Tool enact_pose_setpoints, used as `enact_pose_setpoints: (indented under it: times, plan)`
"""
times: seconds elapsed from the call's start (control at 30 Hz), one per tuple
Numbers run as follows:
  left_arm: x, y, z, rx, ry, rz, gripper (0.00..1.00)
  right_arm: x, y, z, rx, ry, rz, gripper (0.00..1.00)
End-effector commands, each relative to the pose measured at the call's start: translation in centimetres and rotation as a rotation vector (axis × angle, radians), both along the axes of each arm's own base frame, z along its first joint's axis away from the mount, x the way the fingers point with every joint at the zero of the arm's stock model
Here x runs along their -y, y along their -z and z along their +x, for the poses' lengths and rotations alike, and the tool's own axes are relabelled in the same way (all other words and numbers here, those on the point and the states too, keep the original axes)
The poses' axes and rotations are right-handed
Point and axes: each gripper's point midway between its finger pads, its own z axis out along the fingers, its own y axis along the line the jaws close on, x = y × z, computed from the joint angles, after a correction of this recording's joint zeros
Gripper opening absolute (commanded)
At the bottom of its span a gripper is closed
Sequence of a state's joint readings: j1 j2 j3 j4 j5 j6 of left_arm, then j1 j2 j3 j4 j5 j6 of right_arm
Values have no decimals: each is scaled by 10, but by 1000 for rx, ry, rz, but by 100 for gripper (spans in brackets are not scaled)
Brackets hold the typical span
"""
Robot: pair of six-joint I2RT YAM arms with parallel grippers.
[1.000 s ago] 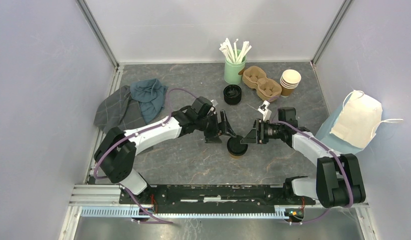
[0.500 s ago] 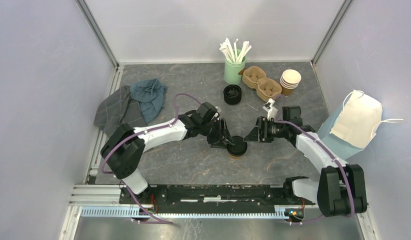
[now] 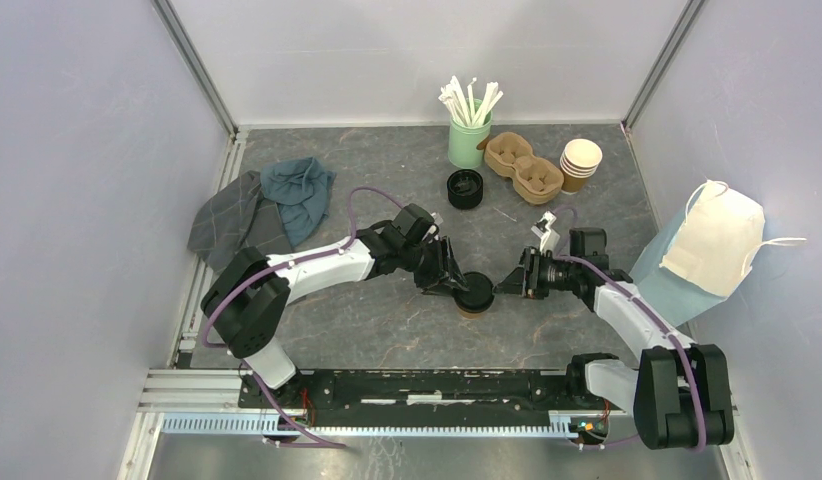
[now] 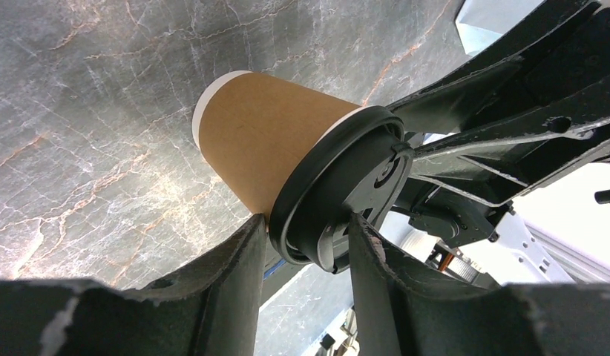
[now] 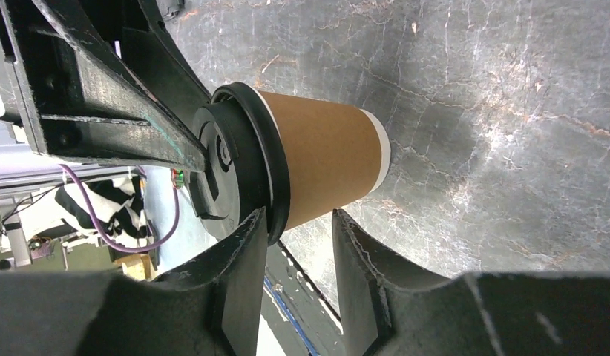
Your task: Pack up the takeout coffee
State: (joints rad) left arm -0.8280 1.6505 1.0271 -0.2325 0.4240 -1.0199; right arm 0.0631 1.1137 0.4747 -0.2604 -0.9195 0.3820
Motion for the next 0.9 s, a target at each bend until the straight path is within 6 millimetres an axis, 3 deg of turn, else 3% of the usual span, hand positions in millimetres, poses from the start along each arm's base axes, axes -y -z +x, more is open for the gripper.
enact_pose_setpoints:
  times: [0.0,0.13,0.27,0.43,0.67,0.7,0.77,0.87]
  plan:
    - [-10,13,-5,-14,-14,52,49,-1,1,-1,33,-10,9,42]
    - [-10,14,-5,-16,-13,53,48,0,2,-2,41,-1,6,44]
    - [-11,18,-6,-21,-15,57,46,1,17,-6,1,-2,-6,44]
    - [-21,34,-12,-42,-50,74,45,14,62,-17,-94,47,-109,38]
    - [-49,79,-37,-120,-89,132,44,33,113,-33,-160,143,-283,38]
    - [-51,81,-39,-123,-88,141,43,32,113,-35,-166,120,-285,38]
    - [-50,70,-34,-93,-76,142,44,27,95,-21,-107,74,-271,39]
    - [-31,32,-18,-21,-55,69,54,10,50,10,38,14,-190,43]
